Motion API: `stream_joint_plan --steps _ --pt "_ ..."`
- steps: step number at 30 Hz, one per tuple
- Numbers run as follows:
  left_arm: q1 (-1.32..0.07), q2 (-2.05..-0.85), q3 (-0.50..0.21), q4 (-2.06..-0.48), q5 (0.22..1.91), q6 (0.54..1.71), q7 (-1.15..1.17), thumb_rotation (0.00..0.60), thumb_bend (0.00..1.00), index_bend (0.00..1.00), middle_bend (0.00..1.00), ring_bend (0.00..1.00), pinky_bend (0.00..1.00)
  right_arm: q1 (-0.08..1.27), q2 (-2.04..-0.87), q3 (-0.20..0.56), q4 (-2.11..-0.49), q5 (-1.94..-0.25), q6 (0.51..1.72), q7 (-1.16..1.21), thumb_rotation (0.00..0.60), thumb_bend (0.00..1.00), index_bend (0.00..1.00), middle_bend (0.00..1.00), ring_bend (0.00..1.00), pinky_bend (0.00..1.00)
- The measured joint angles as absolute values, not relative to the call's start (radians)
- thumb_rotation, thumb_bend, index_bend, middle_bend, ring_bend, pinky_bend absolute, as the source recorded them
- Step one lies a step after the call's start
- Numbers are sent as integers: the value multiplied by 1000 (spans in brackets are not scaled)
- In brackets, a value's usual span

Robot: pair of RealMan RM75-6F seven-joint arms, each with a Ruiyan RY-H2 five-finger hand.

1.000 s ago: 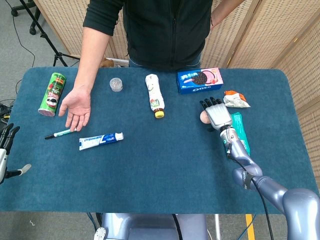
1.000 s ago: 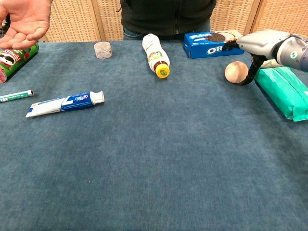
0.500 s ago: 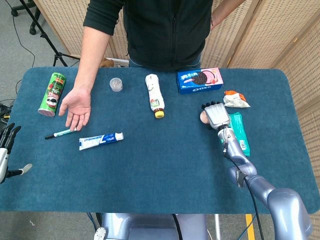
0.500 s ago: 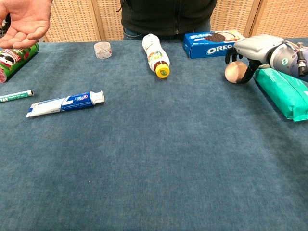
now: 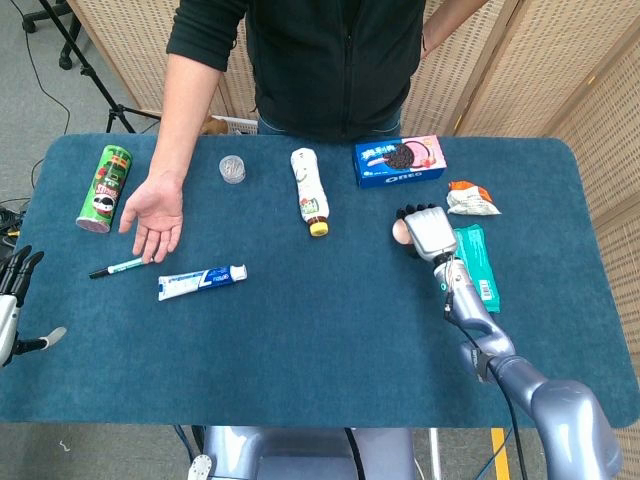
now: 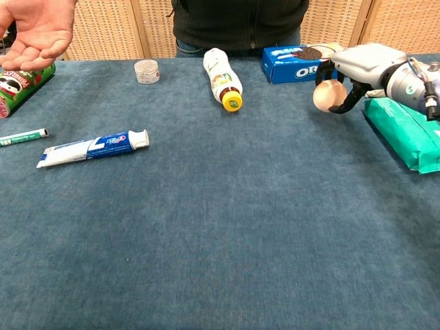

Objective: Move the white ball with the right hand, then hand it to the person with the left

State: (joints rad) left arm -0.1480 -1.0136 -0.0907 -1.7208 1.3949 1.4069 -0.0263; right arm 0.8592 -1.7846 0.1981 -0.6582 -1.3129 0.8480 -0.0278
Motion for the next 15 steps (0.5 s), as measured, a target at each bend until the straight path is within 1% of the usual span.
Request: stream_joint_plan --steps 2,5,8,12,15 --pt "-149 -1012 -89 -1721 1397 1403 -30 600 0 0 0 0 0 842 -1745 188 -733 -1334 883 -9 600 598 423 466 372 375" --pt "-149 -1007 -86 -1725 1409 1403 -41 600 0 0 0 0 0 816 -1681 168 -859 -1372 934 7 600 599 423 468 372 375" --pt "-148 -1002 -83 -1727 1421 1408 -53 600 0 0 0 0 0 790 -1603 143 -1023 -1419 989 9 600 605 423 475 372 375" --pt "-143 -991 -78 -1729 1439 1415 -81 600 0 0 0 0 0 767 -1512 117 -1246 -1487 1055 -37 600 642 423 477 372 375" --pt "-138 -981 -74 -1731 1451 1424 -105 600 0 0 0 0 0 764 -1480 108 -1375 -1517 1072 -95 600 667 423 477 372 375"
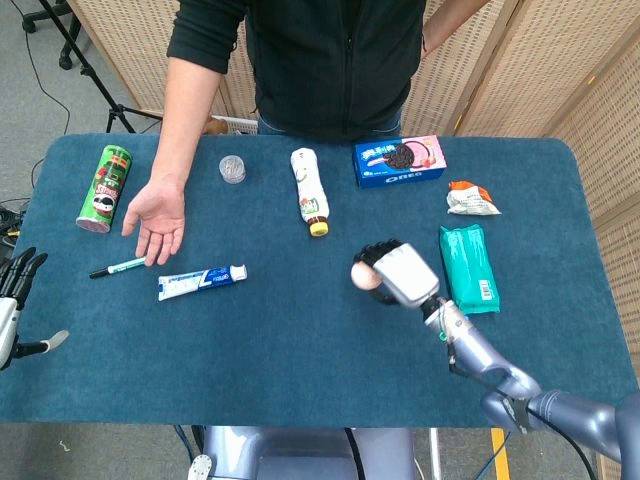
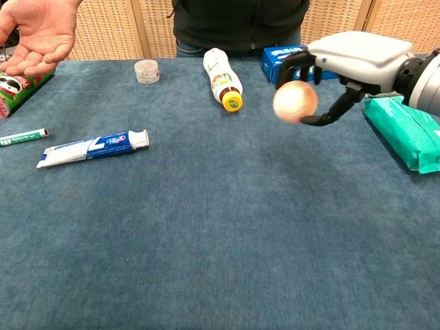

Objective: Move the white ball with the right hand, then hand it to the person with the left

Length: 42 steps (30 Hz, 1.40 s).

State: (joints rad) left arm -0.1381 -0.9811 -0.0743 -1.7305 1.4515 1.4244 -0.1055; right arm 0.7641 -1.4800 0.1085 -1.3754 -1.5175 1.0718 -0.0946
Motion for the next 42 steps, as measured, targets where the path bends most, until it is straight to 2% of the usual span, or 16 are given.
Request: stream_joint_plan --steps 5,10,13,24,31,34,35,37,39,41,42 --pt "-129 -965 -68 -1731 1480 1444 -141 600 0 0 0 0 0 787 -1479 103 -1505 -1551 1053 -201 600 672 423 477 372 375" --pt "-122 -953 -62 -1724 1501 1458 -183 600 0 0 0 0 0 840 -1554 121 -1553 -1548 992 -318 600 686 428 481 376 375" --pt "-119 -945 -61 -1715 1502 1461 -212 600 0 0 0 0 0 878 -1624 142 -1527 -1539 961 -368 600 722 428 482 377 375" --pt "-125 -920 -62 -1700 1492 1440 -279 600 0 0 0 0 0 1006 -1842 199 -1416 -1497 875 -576 600 724 428 482 377 375" --pt "-129 -918 -61 -1701 1491 1429 -283 600 0 0 0 0 0 1029 -1958 213 -1318 -1433 859 -637 600 702 429 479 377 402" --pt "-130 -915 -61 -1703 1485 1425 -285 600 0 0 0 0 0 1031 -2013 218 -1265 -1411 872 -659 600 631 428 460 377 402" --pt "-130 -915 -62 -1703 1483 1425 -285 600 0 0 0 0 0 1031 -2026 220 -1251 -1405 879 -666 600 581 418 426 374 402" --pt "-130 -914 -62 -1704 1480 1423 -285 600 0 0 0 0 0 1029 -2044 223 -1232 -1390 891 -685 600 392 341 316 323 401" --pt "-131 -914 -62 -1705 1478 1419 -282 600 0 0 0 0 0 1026 -2051 227 -1226 -1372 895 -711 600 94 178 139 160 334" --pt "-133 -914 -62 -1707 1476 1414 -280 600 0 0 0 0 0 1021 -2055 231 -1228 -1345 894 -734 600 0 94 28 34 227" --pt "-133 -914 -61 -1707 1476 1412 -278 600 0 0 0 0 0 1017 -2056 235 -1234 -1321 892 -747 600 0 84 7 10 194"
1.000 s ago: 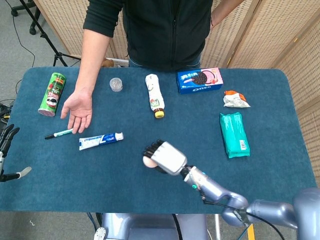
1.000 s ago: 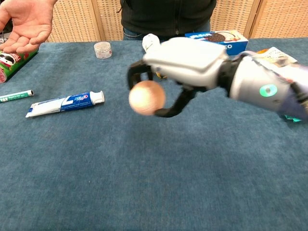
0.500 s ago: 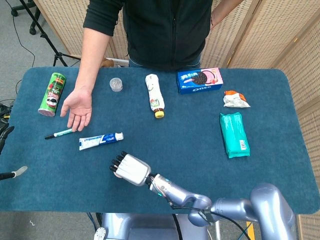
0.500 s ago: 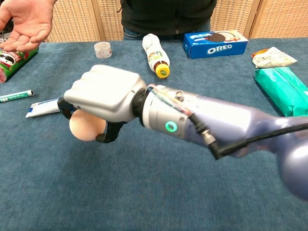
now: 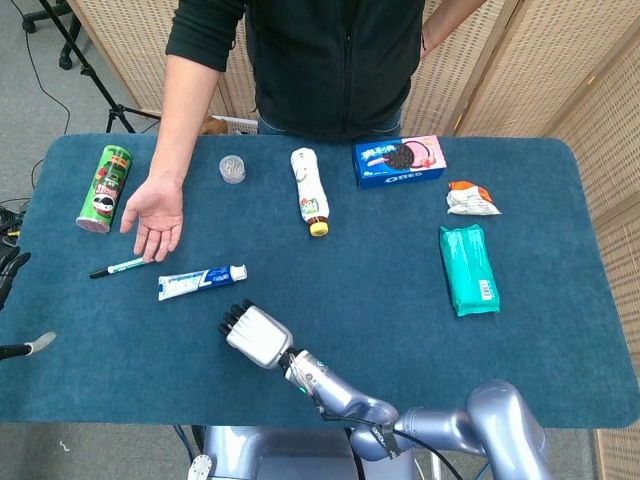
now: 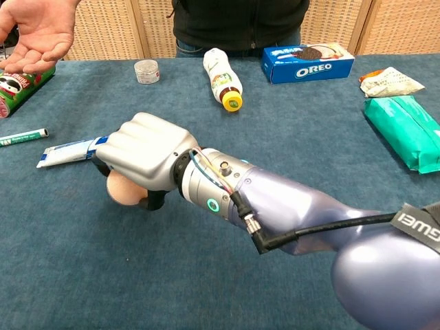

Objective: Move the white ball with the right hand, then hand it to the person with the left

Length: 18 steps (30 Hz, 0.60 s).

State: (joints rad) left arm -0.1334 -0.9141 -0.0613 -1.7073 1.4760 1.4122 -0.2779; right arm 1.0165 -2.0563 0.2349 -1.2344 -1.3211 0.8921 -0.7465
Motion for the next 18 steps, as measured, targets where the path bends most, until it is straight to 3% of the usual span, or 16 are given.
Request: stream_joint_plan --steps 8,18 --pt "-135 -918 -59 -1720 1474 1410 -250 600 0 0 0 0 0 990 -2016 246 -1380 -1211 900 -839 600 0 80 0 0 160" --pt "-136 -927 -55 -1726 1485 1413 -222 600 0 0 0 0 0 937 -1804 211 -1568 -1271 972 -843 600 0 80 0 0 160"
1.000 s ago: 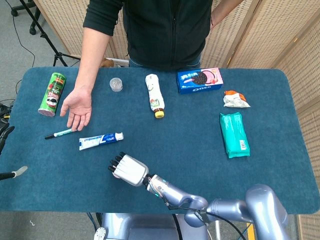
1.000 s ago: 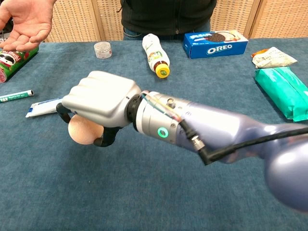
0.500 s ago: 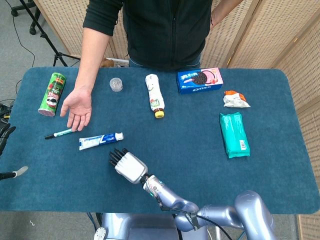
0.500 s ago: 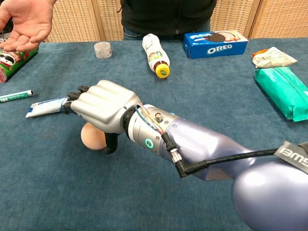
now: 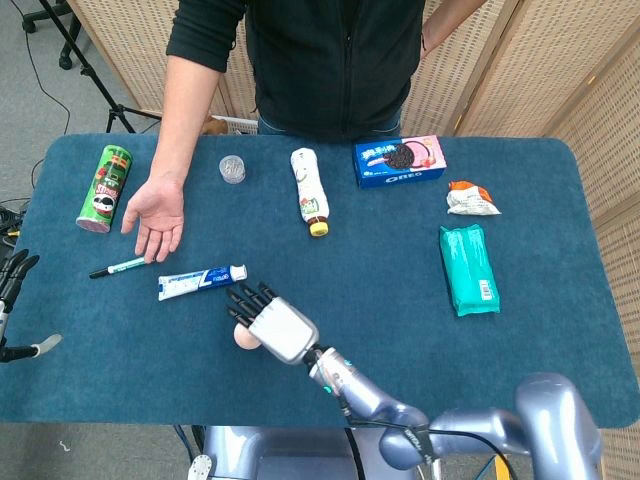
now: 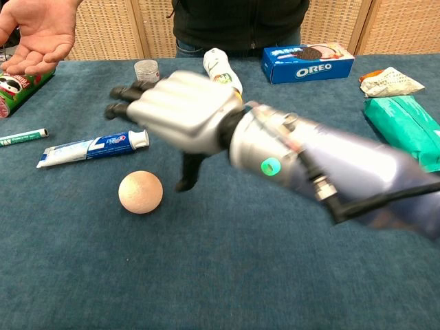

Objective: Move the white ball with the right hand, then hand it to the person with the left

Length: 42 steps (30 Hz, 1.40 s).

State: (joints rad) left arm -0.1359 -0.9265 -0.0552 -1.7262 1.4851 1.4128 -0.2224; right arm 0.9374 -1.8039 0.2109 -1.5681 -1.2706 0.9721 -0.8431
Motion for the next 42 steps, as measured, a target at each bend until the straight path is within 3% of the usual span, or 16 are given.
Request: stream_joint_plan --steps 11,21,30,36,42 --pt "-156 -967 -30 -1686 1610 1425 -223 600 0 0 0 0 0 774 -1449 141 -1630 -1448 1172 -617 600 0 80 0 0 160" --pt "-218 -1054 14 -1662 1701 1338 -101 600 0 0 0 0 0 470 -1259 43 -1470 -1497 1460 -139 600 0 74 0 0 160" --pt "-306 -1100 24 -1703 1735 1222 -27 600 0 0 0 0 0 230 -1193 6 -1495 -1450 1664 4 600 0 53 0 0 122" --pt "-408 -1147 4 -1738 1741 1089 30 600 0 28 0 0 0 147 -1167 11 -1601 -1441 1719 30 600 0 53 0 0 108" --pt "-498 -1240 -43 -1738 1653 956 140 600 0 70 0 0 33 134 -1164 32 -1576 -1453 1707 72 600 0 53 0 0 108"
